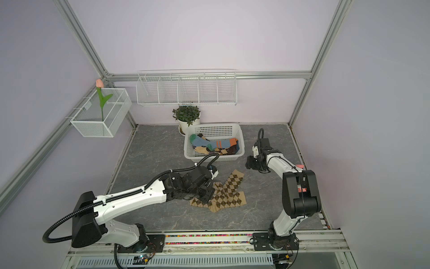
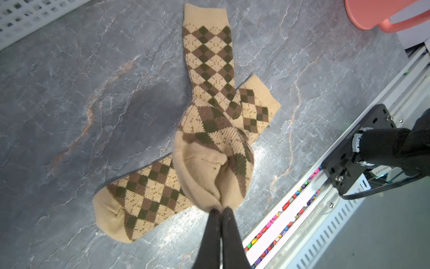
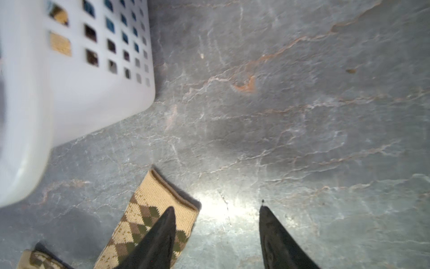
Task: Place the socks together as a pair
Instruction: Pick up the sock at the center of the board.
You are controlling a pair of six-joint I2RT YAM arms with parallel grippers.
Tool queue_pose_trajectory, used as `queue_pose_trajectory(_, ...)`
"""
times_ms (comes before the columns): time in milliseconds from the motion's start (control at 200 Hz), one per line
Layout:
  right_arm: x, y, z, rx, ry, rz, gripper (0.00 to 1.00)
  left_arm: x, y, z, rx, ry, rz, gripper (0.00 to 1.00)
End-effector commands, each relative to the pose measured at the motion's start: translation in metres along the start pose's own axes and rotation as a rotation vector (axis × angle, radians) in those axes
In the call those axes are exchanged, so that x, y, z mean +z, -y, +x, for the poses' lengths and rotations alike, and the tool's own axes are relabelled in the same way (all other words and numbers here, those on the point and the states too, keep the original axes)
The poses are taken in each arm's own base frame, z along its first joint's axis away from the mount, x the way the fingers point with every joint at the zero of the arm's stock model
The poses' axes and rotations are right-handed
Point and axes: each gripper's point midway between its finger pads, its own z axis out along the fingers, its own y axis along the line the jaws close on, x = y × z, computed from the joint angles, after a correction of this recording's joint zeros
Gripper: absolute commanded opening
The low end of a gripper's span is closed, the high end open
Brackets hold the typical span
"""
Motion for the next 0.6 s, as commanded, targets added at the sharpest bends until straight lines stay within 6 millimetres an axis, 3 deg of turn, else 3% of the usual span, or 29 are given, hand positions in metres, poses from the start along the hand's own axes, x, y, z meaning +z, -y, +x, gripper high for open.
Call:
queue_pose_trajectory(0,0.008,-0.006,0.02,-0.025,-0.053,-0.021,0.6,0.019,-0.008,0.023,0.005,-0.086,-0.008,0.0)
queue_pose_trajectory(270,0.018,-0.034,0.037,-0.075,-0.044,-0.054,0.59,0.023,-0.01,0.023,0.01,-0.072,-0.008,0.0)
queue_pose_trajectory(595,0.044,-0.031,0.051,-0.096,-0.112,0.084,0.56,0.022,-0.012,0.026,0.006,-0.068,-0.007,0.0)
